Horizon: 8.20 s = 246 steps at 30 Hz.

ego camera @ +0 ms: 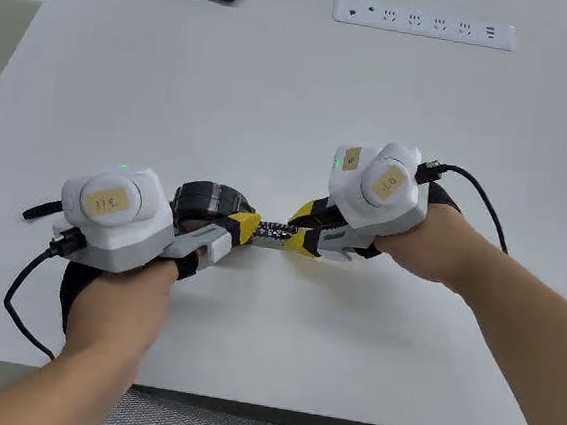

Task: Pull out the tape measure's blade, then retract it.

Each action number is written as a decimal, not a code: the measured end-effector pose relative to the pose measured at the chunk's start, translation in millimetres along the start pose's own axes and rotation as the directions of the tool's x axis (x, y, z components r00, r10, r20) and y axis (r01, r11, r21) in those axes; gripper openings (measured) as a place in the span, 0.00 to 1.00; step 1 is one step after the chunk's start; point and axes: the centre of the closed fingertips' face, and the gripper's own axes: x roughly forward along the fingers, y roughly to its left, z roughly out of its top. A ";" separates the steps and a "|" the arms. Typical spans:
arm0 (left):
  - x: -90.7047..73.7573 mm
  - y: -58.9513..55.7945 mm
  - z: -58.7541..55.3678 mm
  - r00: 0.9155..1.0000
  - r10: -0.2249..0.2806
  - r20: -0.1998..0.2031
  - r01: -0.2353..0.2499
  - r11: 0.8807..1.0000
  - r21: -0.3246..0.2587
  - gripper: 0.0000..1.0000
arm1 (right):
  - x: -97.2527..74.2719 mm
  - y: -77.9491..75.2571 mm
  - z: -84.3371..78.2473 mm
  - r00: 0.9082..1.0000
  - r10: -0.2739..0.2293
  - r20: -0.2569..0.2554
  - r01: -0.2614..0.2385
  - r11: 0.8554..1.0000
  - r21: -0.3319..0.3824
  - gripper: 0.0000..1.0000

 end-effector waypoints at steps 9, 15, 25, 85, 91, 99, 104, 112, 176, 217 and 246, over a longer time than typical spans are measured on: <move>0.0 0.5 0.0 1.000 -0.004 -0.002 0.004 1.000 -0.001 0.57 | 6.2 0.6 7.0 1.000 0.001 0.007 -0.001 1.000 -0.002 0.10; 0.1 0.9 0.1 1.000 -0.007 -0.002 0.007 1.000 -0.004 0.57 | 10.0 0.7 11.8 1.000 0.000 0.018 0.000 1.000 0.002 0.10; 0.0 0.6 0.1 1.000 -0.010 -0.001 0.010 1.000 -0.008 0.57 | 16.6 1.6 19.0 1.000 0.003 0.031 -0.003 1.000 0.003 0.10; -1.3 -0.9 -0.2 1.000 -0.023 0.007 0.023 0.997 0.070 0.60 | 11.8 7.1 18.9 0.997 -0.004 0.081 -0.006 0.993 0.120 0.24; -2.2 -0.9 -1.8 1.000 -0.024 -0.003 0.024 0.996 0.081 0.59 | 9.8 8.6 18.6 0.996 -0.006 0.084 -0.005 0.992 0.126 0.24; -5.4 -0.3 -4.2 0.999 -0.030 -0.012 0.032 0.992 0.118 0.57 | -1.4 8.8 16.8 0.993 -0.025 0.118 0.005 0.987 0.162 0.27; -11.3 4.5 -7.3 0.999 -0.043 -0.032 0.048 0.983 0.178 0.59 | -8.3 11.5 13.5 0.991 -0.037 0.128 0.015 0.985 0.169 0.30; -21.2 9.2 -8.0 0.997 -0.064 -0.040 0.072 0.969 0.235 0.59 | -18.4 14.0 9.3 0.987 -0.067 0.148 0.039 0.982 0.185 0.36; -65.5 0.1 -18.8 0.959 -0.223 -0.172 0.278 0.848 0.452 0.82 | -128.5 30.0 -53.7 0.916 -0.375 0.146 0.319 0.898 0.304 0.76; -85.0 -12.7 -23.6 0.926 -0.318 -0.204 0.378 0.761 0.527 0.99 | -138.6 54.3 -77.7 0.909 -0.388 0.151 0.316 0.879 0.358 0.96; -88.4 -13.2 -25.2 0.914 -0.329 -0.238 0.406 0.716 0.568 0.99 | -135.9 58.7 -85.4 0.920 -0.368 0.131 0.303 0.884 0.355 0.99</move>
